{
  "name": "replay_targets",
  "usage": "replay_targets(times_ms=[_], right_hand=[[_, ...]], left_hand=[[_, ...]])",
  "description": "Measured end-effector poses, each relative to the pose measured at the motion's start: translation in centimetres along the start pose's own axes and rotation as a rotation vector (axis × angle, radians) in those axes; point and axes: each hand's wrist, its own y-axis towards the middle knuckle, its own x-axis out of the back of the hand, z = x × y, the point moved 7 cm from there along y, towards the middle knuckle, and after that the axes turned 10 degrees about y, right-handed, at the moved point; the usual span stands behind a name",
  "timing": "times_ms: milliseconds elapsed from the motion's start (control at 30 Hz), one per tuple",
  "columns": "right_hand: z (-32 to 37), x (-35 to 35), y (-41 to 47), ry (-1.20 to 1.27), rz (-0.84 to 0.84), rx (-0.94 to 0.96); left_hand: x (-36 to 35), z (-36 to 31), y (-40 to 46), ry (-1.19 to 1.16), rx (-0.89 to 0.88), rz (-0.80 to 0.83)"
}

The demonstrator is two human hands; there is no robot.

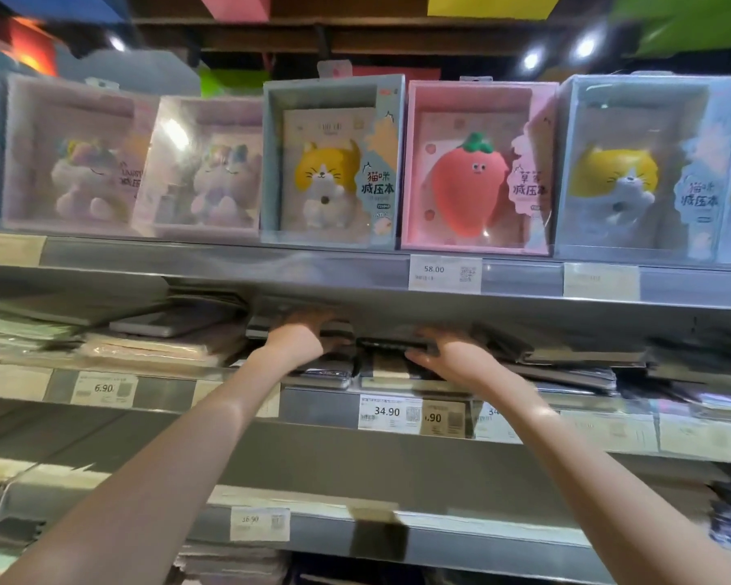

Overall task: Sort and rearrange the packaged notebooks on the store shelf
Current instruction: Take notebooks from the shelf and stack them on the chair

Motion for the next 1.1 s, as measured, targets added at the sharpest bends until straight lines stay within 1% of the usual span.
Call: replay_targets(times_ms=[100, 267, 433, 533, 633, 733, 767, 867, 967, 1033, 1100], right_hand=[[-0.6, -0.6, 0.2, 0.017, -0.016, 0.001], [-0.8, -0.7, 0.5, 0.039, -0.018, -0.001], [-0.2, 0.1, -0.5, 0.012, -0.121, 0.049], [0.3, 0.6, -1.4, 0.051, -0.158, 0.088], [0.6, 0.9, -2.6, 0.099, -0.205, 0.128], [1.9, 1.0, -3.7, 0.044, -0.240, 0.204], [2.5, 1.0, -4.1, 0.026, -0.242, 0.236], [4.1, 0.6, -5.1, 0.093, -0.176, 0.293], [3.7, 0.7, -6.1, 0.294, -0.063, 0.259], [2.6, 1.3, -6.5, 0.351, -0.046, 0.226], [1.5, 1.8, -6.7, 0.369, -0.049, 0.203]], left_hand=[[-0.2, 0.4, 0.4, 0.033, -0.024, -0.022], [-0.7, 0.8, 0.9, 0.123, 0.062, 0.002], [-0.3, 0.4, 0.7, 0.198, 0.103, 0.001], [0.4, 0.3, -0.3, 0.170, 0.111, 0.013], [1.4, 0.6, -1.7, 0.174, 0.124, -0.055], [2.9, 0.6, -2.7, 0.242, 0.204, -0.105], [3.4, 0.4, -2.8, 0.241, 0.207, -0.124], [4.5, -0.8, -3.1, 0.213, 0.119, -0.188], [4.6, -2.7, -4.1, 0.171, 0.009, -0.230], [4.7, -4.0, -4.7, 0.145, -0.044, -0.242], [4.6, -5.3, -5.0, 0.148, -0.059, -0.234]])
